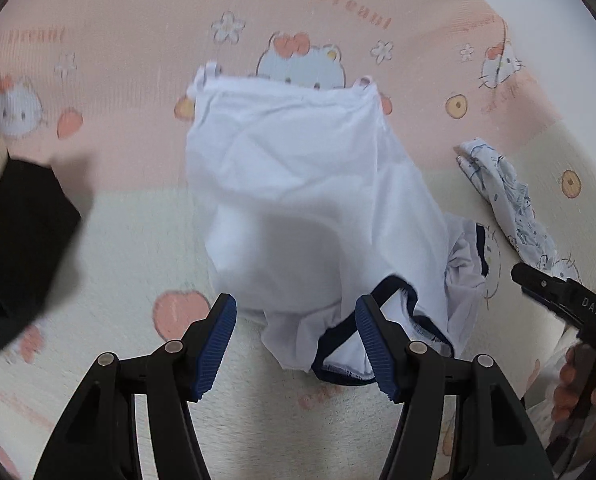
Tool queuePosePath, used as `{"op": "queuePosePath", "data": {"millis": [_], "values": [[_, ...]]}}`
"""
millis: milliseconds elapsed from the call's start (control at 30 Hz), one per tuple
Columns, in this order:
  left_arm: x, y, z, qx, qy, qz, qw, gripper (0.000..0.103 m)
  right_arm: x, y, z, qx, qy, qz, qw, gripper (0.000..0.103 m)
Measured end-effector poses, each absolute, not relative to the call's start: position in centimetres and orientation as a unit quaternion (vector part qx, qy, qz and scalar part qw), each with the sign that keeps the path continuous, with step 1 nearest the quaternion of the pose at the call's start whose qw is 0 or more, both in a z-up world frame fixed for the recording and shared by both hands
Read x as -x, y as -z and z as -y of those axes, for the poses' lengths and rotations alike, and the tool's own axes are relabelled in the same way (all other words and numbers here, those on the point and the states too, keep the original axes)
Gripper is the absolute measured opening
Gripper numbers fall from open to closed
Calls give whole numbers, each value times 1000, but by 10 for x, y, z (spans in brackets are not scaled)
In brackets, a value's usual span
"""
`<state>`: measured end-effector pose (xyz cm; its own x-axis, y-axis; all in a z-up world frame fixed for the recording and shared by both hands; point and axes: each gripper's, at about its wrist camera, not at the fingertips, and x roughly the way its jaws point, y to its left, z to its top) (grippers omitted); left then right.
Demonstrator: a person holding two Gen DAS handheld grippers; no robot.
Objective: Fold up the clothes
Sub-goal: 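Move both grippers over the spread white shirt toward its navy-trimmed sleeve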
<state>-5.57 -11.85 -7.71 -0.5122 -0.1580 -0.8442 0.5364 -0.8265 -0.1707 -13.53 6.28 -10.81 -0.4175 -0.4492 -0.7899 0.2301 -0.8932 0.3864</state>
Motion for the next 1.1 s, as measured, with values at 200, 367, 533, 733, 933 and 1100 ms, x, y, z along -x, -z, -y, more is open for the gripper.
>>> {"op": "queuePosePath", "data": {"millis": [200,367,533,733,933,1100], "values": [[53,103,104,-463,835,-225,193,59,123,140,-57,-538,806,90,228,71],[57,112,93,-472,836,-198,200,59,113,159,-46,-568,778,77,258,71],[65,110,80,-473,844,-147,207,59,116,163,-47,-574,769,100,262,71],[77,123,59,-492,844,-62,206,59,134,166,-58,-572,757,187,255,71],[82,143,70,-496,832,-77,234,59,137,165,-43,-555,776,164,251,71],[78,157,80,-464,842,-108,253,72,137,162,-17,-528,810,89,240,71]]}}
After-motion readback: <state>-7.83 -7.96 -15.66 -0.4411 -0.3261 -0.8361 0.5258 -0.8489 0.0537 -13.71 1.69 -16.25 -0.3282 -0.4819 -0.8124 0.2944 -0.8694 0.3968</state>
